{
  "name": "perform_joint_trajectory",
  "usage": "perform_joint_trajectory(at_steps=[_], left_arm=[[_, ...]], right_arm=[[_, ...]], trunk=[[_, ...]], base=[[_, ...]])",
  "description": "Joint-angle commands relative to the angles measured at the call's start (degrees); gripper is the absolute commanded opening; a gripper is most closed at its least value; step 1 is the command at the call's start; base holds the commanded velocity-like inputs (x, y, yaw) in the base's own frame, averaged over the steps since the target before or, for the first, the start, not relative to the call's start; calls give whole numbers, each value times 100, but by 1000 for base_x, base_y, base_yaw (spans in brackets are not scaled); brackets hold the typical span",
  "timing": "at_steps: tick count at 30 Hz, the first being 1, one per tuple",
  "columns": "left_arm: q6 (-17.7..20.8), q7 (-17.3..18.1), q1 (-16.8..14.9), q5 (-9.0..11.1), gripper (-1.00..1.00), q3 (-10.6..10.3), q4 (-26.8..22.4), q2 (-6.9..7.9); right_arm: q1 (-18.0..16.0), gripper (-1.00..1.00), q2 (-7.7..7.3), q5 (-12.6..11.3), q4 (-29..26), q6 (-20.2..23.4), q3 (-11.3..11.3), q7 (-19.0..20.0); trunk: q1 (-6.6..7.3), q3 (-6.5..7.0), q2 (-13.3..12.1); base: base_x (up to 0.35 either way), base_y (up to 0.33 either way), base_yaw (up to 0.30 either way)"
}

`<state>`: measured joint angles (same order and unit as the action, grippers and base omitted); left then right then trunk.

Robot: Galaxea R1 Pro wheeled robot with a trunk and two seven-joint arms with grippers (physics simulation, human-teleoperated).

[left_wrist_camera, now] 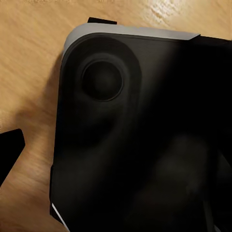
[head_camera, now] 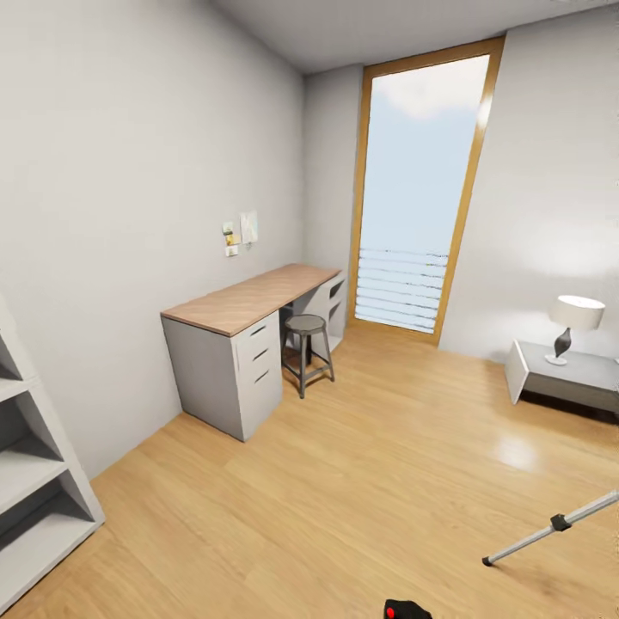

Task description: Attach the digital camera to the camera tripod in the bedroom.

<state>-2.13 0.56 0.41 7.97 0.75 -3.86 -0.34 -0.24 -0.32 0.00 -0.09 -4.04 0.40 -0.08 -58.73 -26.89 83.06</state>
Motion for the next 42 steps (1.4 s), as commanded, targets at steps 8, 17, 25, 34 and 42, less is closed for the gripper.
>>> perform_joint_trajectory(at_steps=[8,17,25,34,42], left_arm=[[1,6,4,48,100,4,-2,1],[2,4,3,73,100,3,-1,7],[2,-12,3,86,100,4,-1,0],[-5,-44,4,90,100,4,-1,-1],[-5,-47,5,88,100,4,-1,-2]], right_arm=[[-2,100,5,0,7,-19,4,-1],[-2,100,5,0,4,-18,4,-1],[-2,100,5,3,5,-18,4,-1],[-2,100,5,8,4,-18,4,-1],[-2,100,5,9,6,-18,4,-1]], trunk=[[0,-4,2],[0,2,2],[0,19,2],[0,42,2],[0,65,2]], base=[[0,0,-205],[0,0,-239],[0,0,-240],[0,0,-240],[0,0,-240]])
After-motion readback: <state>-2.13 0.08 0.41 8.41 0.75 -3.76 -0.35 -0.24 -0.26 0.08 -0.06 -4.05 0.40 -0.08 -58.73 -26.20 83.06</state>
